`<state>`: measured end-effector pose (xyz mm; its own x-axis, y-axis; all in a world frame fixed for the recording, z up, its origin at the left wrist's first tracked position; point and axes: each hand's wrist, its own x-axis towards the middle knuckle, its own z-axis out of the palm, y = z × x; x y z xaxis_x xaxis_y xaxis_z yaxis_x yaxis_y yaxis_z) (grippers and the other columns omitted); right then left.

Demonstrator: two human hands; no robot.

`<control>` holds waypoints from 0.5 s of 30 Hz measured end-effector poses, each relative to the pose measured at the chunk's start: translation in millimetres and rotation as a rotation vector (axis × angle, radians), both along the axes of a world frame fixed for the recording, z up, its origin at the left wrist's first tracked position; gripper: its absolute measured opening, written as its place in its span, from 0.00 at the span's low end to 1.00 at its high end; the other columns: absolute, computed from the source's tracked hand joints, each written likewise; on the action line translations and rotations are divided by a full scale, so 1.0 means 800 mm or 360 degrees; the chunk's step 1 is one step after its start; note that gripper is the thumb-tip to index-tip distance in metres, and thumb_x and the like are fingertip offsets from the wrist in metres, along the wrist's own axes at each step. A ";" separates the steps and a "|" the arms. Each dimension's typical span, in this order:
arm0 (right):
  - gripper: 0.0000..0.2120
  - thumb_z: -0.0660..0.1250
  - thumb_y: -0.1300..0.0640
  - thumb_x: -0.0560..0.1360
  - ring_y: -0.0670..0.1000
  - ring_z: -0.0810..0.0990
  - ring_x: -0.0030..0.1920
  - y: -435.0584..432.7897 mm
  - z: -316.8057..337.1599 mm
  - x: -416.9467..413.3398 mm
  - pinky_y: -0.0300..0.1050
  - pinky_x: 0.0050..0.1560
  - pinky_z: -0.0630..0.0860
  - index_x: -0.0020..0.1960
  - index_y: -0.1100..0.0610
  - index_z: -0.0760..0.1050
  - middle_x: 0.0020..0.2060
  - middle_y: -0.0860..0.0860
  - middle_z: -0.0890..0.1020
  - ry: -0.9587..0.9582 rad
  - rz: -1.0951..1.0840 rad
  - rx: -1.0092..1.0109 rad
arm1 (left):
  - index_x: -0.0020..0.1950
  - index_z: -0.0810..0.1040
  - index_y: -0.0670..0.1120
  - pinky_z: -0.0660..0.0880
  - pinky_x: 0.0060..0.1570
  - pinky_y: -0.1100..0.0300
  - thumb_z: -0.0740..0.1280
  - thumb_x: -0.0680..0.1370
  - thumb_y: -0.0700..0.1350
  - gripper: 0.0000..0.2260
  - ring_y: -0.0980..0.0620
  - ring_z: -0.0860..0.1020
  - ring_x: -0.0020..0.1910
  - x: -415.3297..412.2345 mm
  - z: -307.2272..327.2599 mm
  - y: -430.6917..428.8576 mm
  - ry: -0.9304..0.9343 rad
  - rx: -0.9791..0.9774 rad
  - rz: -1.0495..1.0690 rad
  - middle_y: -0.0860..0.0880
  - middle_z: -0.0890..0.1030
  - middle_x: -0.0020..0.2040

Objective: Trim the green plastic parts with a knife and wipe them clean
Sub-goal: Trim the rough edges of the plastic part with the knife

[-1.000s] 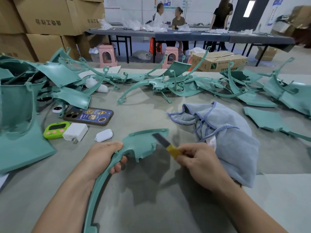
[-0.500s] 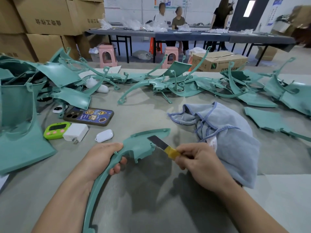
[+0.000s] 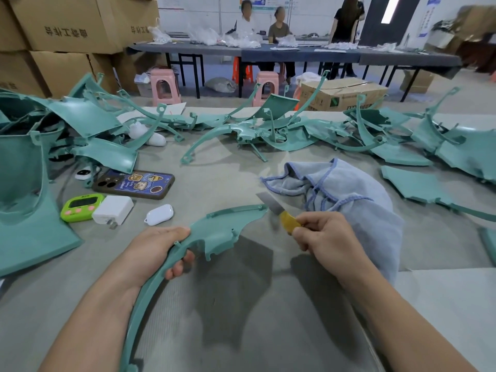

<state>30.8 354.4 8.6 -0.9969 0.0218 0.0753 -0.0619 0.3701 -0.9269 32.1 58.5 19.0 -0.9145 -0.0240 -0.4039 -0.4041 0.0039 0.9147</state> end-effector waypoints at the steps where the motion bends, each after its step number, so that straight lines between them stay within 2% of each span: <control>1: 0.08 0.68 0.71 0.73 0.45 0.66 0.26 0.000 0.001 0.002 0.34 0.28 0.63 0.39 0.62 0.82 0.25 0.51 0.74 -0.0034 0.0082 -0.0112 | 0.33 0.81 0.44 0.61 0.16 0.69 0.63 0.83 0.42 0.19 0.50 0.69 0.19 0.000 0.001 0.000 0.0000 -0.0006 -0.0005 0.40 0.75 0.28; 6: 0.09 0.69 0.69 0.74 0.47 0.65 0.28 0.007 0.001 -0.005 0.39 0.29 0.62 0.38 0.60 0.83 0.25 0.51 0.73 0.0013 -0.0088 -0.0040 | 0.30 0.83 0.45 0.61 0.15 0.68 0.62 0.83 0.43 0.22 0.51 0.69 0.18 0.002 0.003 0.000 -0.0009 -0.0007 -0.0027 0.40 0.75 0.28; 9: 0.10 0.68 0.73 0.73 0.47 0.67 0.27 0.005 0.007 0.001 0.36 0.29 0.65 0.38 0.61 0.83 0.25 0.52 0.74 -0.0064 0.0115 -0.0222 | 0.30 0.84 0.47 0.61 0.15 0.68 0.62 0.83 0.44 0.22 0.51 0.69 0.19 0.002 0.005 0.001 -0.0024 0.0006 -0.0033 0.41 0.75 0.28; 13: 0.07 0.70 0.66 0.74 0.46 0.66 0.27 0.009 0.003 -0.003 0.39 0.29 0.63 0.38 0.59 0.82 0.24 0.49 0.74 -0.0038 -0.0127 0.0116 | 0.29 0.84 0.47 0.61 0.16 0.68 0.64 0.82 0.44 0.21 0.51 0.69 0.19 0.004 0.005 0.002 -0.0049 0.0004 0.0010 0.41 0.76 0.28; 15: 0.08 0.69 0.65 0.74 0.46 0.66 0.26 0.009 0.002 -0.002 0.37 0.28 0.63 0.37 0.59 0.81 0.24 0.49 0.74 -0.0043 -0.0166 0.0060 | 0.30 0.83 0.45 0.61 0.16 0.69 0.65 0.81 0.44 0.20 0.52 0.69 0.18 0.005 0.006 0.004 -0.0027 0.0027 0.0105 0.42 0.76 0.28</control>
